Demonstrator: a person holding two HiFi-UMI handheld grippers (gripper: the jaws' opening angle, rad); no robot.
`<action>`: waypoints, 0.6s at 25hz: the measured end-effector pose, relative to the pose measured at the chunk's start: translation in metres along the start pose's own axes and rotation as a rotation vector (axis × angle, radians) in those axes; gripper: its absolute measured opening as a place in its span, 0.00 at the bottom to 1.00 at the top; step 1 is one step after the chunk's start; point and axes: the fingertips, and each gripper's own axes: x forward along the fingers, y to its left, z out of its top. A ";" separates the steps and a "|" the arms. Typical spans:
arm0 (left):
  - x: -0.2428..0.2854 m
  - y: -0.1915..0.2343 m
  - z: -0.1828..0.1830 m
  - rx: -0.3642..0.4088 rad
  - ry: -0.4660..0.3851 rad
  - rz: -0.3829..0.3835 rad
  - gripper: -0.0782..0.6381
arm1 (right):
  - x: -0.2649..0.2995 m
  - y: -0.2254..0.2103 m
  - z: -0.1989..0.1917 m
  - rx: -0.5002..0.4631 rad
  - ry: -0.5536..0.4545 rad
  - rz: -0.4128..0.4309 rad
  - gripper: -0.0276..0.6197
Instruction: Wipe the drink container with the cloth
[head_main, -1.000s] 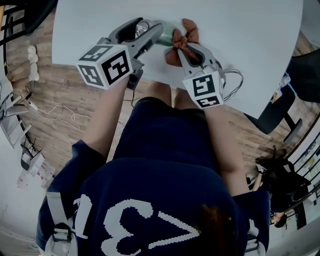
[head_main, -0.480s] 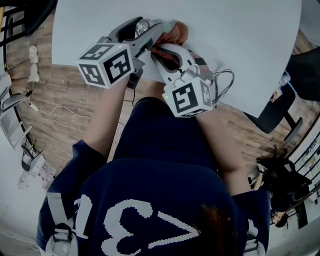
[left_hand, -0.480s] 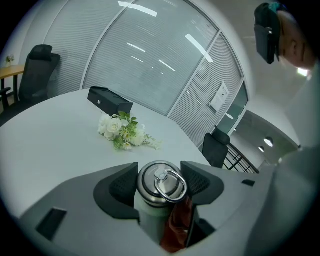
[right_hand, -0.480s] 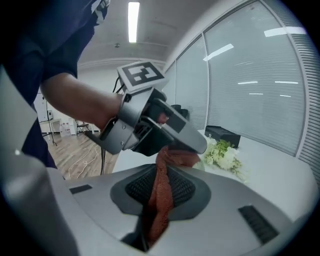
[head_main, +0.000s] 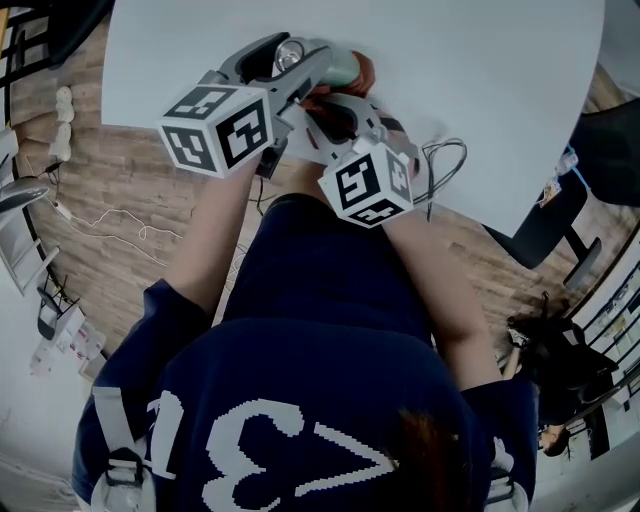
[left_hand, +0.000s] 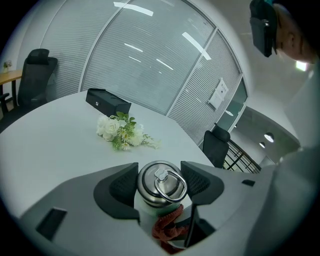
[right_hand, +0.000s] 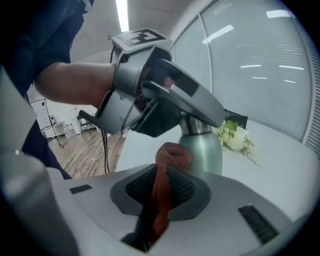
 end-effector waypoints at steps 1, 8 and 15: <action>0.001 -0.001 0.000 0.008 0.003 0.000 0.49 | 0.001 0.002 0.013 -0.009 -0.029 0.003 0.16; 0.001 -0.006 -0.003 0.039 0.007 0.003 0.49 | 0.017 0.007 0.016 -0.075 0.003 -0.026 0.16; 0.001 -0.003 -0.003 0.036 0.014 -0.008 0.49 | -0.010 -0.031 -0.048 0.079 0.098 -0.076 0.16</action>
